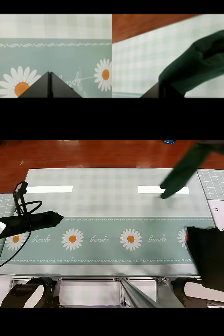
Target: Fold the shirts.
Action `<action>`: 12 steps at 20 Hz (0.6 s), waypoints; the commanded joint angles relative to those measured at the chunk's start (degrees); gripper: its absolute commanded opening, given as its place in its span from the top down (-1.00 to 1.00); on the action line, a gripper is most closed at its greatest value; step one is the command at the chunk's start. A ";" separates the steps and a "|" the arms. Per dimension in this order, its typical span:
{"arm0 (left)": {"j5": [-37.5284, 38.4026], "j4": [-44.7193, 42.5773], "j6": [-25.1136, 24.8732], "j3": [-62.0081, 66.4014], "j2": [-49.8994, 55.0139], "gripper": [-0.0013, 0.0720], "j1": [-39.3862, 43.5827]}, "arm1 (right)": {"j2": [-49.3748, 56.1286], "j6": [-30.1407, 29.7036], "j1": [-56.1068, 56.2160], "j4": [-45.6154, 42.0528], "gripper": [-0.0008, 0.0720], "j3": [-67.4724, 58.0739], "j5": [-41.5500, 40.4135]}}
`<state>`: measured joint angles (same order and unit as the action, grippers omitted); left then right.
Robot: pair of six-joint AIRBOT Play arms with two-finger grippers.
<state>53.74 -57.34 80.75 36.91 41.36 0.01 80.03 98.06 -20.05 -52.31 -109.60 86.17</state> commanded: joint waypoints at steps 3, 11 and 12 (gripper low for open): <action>-2.80 0.00 -0.15 -0.02 0.48 0.91 0.02 | -10.80 6.27 -15.34 -14.97 0.93 7.02 14.73; -3.30 0.00 -0.17 -0.02 2.32 0.91 0.02 | -31.19 -3.65 -42.56 -34.62 0.93 30.86 20.35; -3.30 0.00 -0.17 -0.02 2.86 0.91 0.02 | -33.09 -6.25 -45.29 -39.10 0.93 34.82 20.35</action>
<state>50.76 -57.32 80.58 36.91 43.29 0.01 53.25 97.67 -56.69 -79.88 -84.14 104.66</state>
